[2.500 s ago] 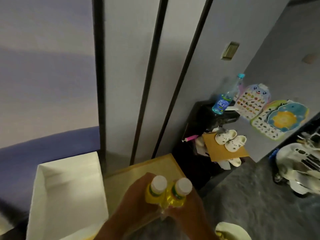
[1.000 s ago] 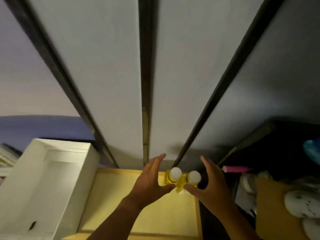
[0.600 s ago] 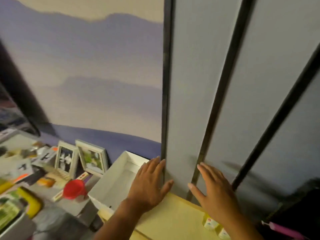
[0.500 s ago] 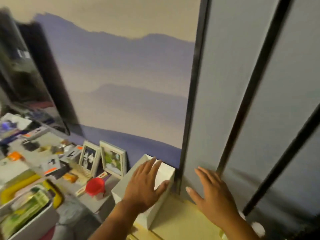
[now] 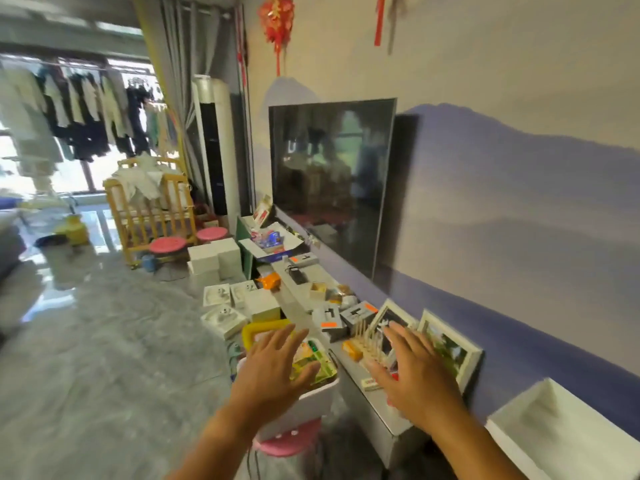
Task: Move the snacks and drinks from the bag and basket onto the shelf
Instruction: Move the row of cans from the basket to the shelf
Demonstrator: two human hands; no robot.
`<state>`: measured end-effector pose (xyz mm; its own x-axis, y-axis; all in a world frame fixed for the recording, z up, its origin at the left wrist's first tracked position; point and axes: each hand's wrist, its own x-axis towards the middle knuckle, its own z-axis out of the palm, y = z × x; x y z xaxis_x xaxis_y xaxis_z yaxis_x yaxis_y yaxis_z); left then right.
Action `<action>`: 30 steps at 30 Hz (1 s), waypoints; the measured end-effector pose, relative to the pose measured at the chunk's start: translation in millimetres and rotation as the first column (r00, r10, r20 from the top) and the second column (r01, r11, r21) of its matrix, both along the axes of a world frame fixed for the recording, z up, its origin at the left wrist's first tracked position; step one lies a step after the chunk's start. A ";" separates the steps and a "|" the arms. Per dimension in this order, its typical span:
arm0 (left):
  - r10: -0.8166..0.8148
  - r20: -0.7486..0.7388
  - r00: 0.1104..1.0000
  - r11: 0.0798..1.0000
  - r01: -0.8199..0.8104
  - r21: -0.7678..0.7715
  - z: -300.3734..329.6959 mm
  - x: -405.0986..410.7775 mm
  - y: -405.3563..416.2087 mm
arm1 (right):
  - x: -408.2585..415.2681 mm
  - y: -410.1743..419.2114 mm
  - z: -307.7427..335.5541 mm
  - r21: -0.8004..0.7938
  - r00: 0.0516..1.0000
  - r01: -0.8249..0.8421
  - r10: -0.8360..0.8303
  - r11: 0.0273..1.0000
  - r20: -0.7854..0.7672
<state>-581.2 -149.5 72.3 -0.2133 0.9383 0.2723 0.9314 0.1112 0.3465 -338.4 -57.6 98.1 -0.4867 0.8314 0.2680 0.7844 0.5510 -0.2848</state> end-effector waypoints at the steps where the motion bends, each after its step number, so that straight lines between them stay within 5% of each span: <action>1: 0.018 0.005 1.000 1.000 -0.018 -0.002 1.6 -28.4 -10.6 | -31.9 -4.9 1.8 0.000 1.000 -0.029 0.029 1.000 0.002; 11: 0.029 0.029 0.999 0.995 -0.026 -0.101 -28.2 -203.5 17.4 | -207.8 34.2 -33.1 -0.078 0.995 -0.065 0.070 0.995 0.074; 24: -0.233 0.036 0.972 0.936 0.235 -0.262 -71.9 -348.6 224.2 | -309.6 195.2 -104.6 -0.270 0.978 0.210 -0.200 0.940 0.067; 30: -0.477 0.013 0.879 0.828 0.455 -0.327 -114.0 -381.5 326.2 | -339.5 215.4 -141.5 -0.342 0.921 0.390 -0.370 0.855 0.125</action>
<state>-962.7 176.7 -41.8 0.2788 0.9589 -0.0524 0.9194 -0.2508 0.3030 -677.8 157.9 -43.5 -0.1183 0.9884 -0.0954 0.9314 0.0771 -0.3558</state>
